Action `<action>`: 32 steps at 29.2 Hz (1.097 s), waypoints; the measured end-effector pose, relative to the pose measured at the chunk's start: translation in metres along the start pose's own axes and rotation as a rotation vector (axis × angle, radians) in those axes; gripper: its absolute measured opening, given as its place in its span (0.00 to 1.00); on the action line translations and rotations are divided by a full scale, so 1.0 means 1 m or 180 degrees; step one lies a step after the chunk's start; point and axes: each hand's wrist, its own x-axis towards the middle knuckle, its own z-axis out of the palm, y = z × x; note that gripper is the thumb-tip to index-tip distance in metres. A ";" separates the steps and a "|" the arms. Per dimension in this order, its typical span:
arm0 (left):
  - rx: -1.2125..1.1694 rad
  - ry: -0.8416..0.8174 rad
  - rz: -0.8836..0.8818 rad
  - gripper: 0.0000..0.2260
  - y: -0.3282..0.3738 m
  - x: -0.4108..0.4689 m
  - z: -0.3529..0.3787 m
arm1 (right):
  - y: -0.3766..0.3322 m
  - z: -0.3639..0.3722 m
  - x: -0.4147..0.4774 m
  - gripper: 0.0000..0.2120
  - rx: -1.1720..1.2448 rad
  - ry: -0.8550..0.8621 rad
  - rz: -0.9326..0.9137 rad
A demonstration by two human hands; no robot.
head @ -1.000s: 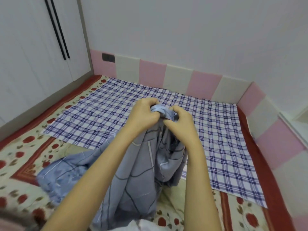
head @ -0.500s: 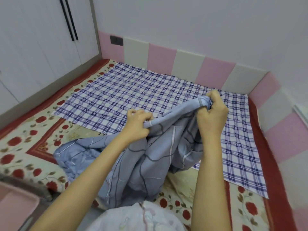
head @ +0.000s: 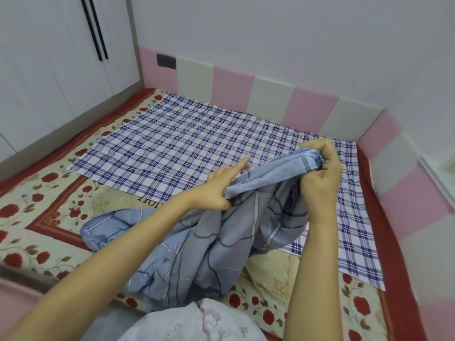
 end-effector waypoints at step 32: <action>0.0986 0.0489 -0.0432 0.06 -0.014 -0.003 -0.023 | 0.004 0.001 0.019 0.11 -0.0401 0.0904 0.0068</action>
